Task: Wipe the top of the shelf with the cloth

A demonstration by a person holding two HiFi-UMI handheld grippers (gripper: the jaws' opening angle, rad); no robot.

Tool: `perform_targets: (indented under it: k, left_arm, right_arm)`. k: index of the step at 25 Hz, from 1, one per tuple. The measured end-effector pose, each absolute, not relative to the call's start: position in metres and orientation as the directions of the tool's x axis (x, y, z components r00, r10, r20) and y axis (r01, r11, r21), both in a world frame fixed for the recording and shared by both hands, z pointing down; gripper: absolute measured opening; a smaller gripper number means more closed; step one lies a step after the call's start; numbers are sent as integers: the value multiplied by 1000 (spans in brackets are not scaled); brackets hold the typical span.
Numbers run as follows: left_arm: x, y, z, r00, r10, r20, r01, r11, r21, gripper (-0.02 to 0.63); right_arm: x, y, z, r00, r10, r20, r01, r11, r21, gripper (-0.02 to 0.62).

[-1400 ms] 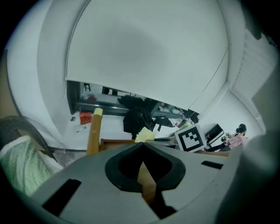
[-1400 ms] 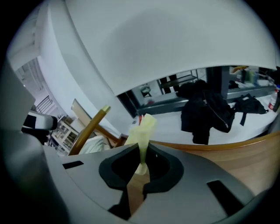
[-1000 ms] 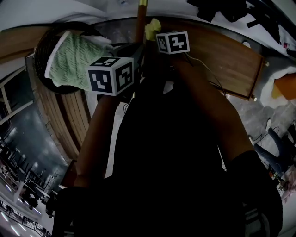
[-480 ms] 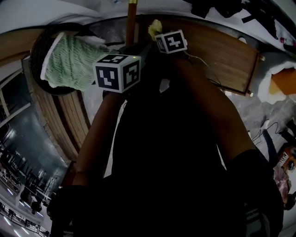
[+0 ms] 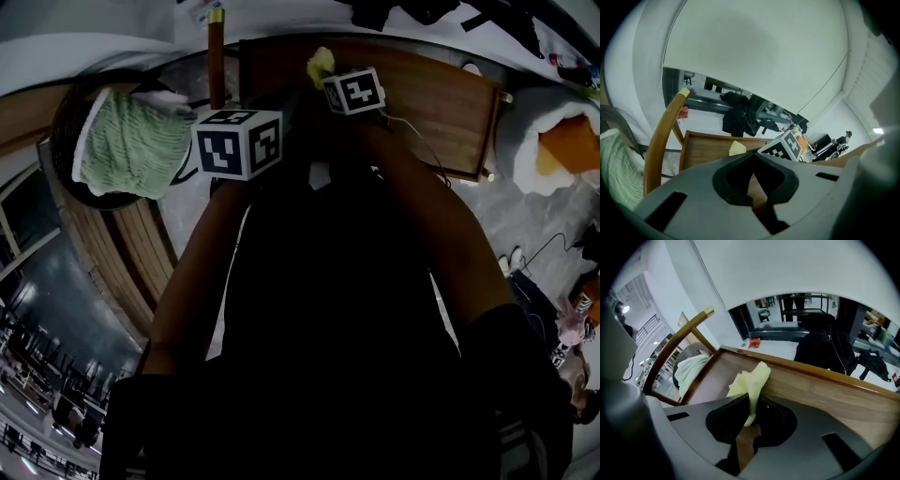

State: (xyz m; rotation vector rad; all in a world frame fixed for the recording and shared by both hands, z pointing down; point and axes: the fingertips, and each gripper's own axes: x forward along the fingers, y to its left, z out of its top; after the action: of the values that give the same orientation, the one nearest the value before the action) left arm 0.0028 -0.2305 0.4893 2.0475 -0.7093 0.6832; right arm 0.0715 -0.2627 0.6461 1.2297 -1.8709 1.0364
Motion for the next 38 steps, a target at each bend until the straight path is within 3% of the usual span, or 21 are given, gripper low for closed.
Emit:
perform_targets:
  k: [22, 38]
  left_arm:
    - [107, -186, 533, 681, -130, 721, -668, -515, 538, 11]
    - [180, -154, 534, 721, -71, 689, -598, -567, 566, 11]
  right_arm:
    - [248, -198, 641, -230, -461, 857, -973, 102, -207, 46]
    - [390, -143, 635, -55, -477, 877, -984, -123, -129, 46]
